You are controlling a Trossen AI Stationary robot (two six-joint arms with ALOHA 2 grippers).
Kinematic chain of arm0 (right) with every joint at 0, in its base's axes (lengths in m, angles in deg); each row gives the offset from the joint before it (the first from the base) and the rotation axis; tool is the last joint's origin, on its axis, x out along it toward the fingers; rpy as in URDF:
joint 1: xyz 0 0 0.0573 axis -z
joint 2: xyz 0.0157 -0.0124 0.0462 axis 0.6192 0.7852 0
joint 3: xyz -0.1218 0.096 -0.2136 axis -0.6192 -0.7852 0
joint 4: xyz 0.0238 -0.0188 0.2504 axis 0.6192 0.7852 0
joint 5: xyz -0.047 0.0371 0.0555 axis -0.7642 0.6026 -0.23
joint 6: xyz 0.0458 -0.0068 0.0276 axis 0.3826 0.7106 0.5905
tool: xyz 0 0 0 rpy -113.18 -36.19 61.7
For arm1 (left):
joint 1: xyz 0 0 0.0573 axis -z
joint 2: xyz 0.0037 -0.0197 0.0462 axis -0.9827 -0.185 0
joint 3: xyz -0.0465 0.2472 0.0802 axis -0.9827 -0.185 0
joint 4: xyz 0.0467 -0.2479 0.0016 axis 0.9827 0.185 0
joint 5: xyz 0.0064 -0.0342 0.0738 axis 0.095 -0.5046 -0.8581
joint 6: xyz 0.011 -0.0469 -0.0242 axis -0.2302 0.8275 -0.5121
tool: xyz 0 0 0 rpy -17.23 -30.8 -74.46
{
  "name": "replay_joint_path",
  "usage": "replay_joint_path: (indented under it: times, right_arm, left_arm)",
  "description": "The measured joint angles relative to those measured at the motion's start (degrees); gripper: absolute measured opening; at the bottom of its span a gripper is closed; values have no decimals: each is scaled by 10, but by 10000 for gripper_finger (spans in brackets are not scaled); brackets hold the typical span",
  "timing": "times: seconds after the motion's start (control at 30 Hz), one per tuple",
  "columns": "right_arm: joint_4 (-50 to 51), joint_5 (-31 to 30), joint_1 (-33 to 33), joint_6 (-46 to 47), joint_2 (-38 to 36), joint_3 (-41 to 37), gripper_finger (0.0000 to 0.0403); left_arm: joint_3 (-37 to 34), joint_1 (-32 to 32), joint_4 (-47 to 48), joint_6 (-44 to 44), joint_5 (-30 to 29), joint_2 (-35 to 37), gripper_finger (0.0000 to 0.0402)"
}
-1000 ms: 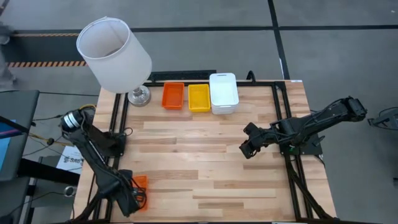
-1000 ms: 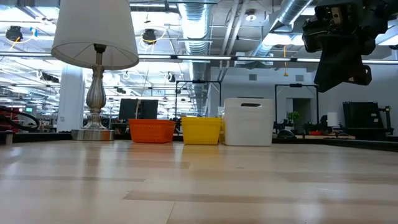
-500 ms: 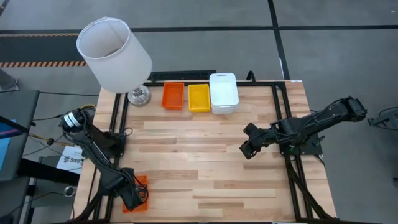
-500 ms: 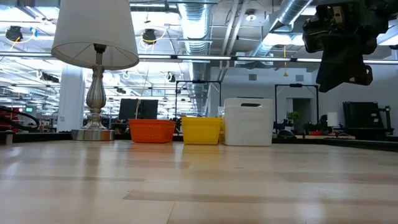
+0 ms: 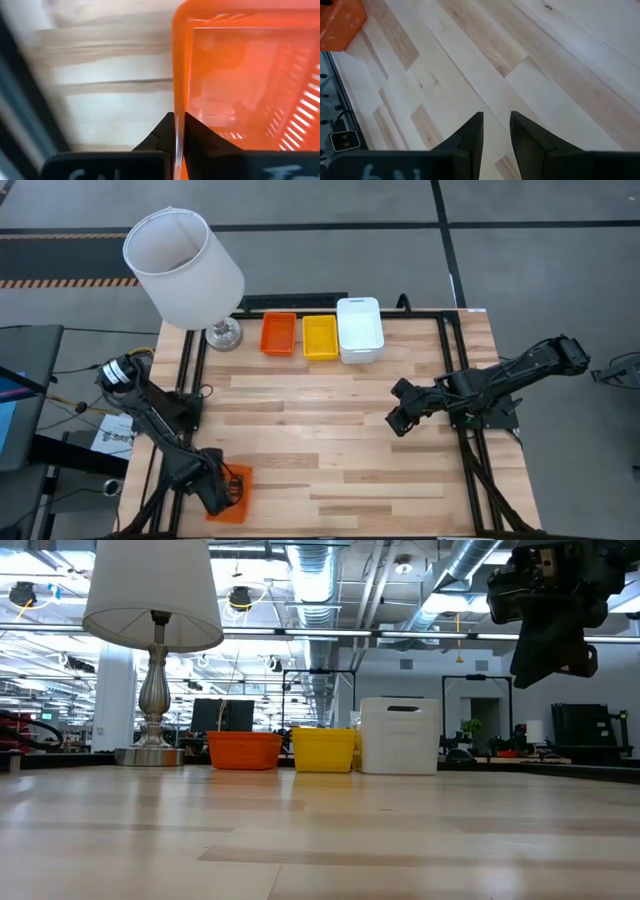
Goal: Stack baskets by color
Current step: Stack the bottom orange bin on top of the top orange bin
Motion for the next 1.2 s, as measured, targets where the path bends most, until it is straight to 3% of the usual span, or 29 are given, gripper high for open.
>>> replay_joint_path:
  times: [0.13, 0.4, 0.57, 0.7, 0.87, 1.03, 1.2]
  right_arm:
    - [0, 2, 0, -1, 0, 0, 118]
    - [-1, -1, 0, -1, 0, 0, 118]
    - [-1, -3, 7, 5, 0, 0, 118]
    - [-1, -4, 15, 8, 0, 0, 118]
    - [-1, -5, 26, 18, 0, 0, 118]
    - [-2, -5, 39, 25, 0, 0, 118]
    - [-2, -6, 53, 25, 0, 0, 118]
  left_arm:
    - [15, -43, -19, -15, -61, 2, 1]
    - [65, -190, 80, -67, -303, 40, 0]
    - [68, -336, 88, -211, -403, 70, 0]
    - [68, -473, 41, -419, -407, 88, 0]
    - [69, -623, -29, -645, -363, 106, 0]
    - [69, -742, -34, -767, -308, 109, 0]
    - [69, -813, -72, -853, -281, 102, 0]
